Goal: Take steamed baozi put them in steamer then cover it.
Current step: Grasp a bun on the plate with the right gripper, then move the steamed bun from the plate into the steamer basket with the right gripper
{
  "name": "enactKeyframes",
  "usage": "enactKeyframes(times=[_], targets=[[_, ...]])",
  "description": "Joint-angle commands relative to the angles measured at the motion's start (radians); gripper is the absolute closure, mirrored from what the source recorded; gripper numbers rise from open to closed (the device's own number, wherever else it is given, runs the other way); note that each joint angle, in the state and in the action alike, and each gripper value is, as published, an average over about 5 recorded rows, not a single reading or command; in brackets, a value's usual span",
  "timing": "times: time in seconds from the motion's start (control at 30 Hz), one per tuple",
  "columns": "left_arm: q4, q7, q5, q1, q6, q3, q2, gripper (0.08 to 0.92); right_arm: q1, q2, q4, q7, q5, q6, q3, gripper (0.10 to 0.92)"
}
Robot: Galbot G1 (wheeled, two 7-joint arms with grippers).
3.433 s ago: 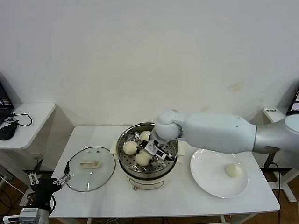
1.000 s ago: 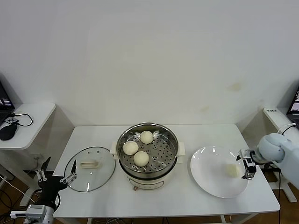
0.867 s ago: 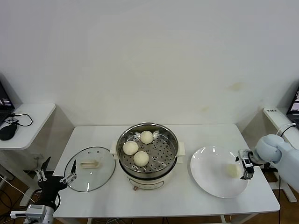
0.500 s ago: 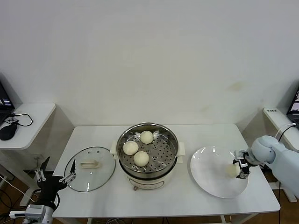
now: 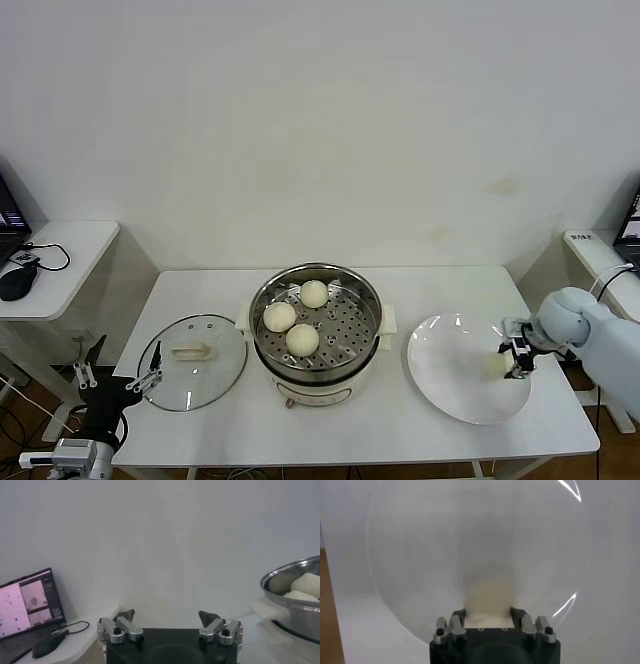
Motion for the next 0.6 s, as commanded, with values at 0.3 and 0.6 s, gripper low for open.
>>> enactKeyframes(times=[0.3, 0.6], targets=[[-0.004, 0.0, -0.002, -0.009, -0.001, 0.006, 0.008, 0.177, 0.505, -0.127, 0.261, -0.014, 0.268, -0.08, -0.302, 0.473], [0.005, 0.0, -0.006, -0.022, -0.001, 0.014, 0.02, 0.177, 0.926, -0.052, 0.369, 0.051, 0.496, -0.198, -0.598, 0.463]])
